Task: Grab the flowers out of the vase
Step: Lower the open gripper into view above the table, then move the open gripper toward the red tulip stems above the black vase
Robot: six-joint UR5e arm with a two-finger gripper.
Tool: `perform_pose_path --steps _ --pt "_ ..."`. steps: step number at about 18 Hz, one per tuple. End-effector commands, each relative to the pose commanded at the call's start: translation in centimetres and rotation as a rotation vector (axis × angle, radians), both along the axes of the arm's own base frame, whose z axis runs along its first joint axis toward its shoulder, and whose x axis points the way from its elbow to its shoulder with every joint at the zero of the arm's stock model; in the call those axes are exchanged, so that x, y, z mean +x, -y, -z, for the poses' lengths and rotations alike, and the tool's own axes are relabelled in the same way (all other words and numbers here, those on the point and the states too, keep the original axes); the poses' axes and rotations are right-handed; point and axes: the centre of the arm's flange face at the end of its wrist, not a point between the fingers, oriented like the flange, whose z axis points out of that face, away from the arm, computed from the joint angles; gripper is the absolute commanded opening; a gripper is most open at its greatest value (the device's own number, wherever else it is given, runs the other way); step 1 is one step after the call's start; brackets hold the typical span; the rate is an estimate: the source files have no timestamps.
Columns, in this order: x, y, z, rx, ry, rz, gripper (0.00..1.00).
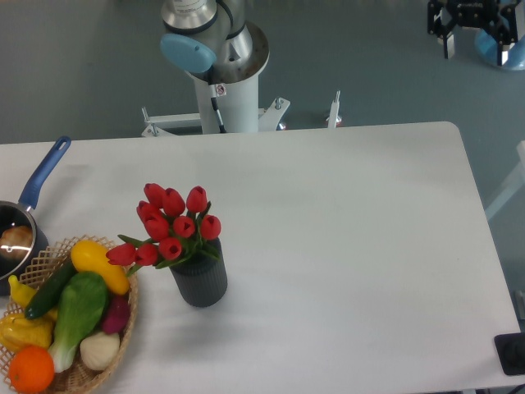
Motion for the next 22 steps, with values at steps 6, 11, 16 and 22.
perform_pose_path --steps 6,11,16,22 --pt "0.2 -1.6 0.4 0.073 0.006 0.049 1.0" --pt "0.3 -2.1 1.4 0.214 0.051 0.011 1.0" --pt "0.9 -3.2 2.7 0.255 0.084 0.013 1.0" --pt "1.9 -5.4 4.0 0.311 0.134 0.017 1.0"
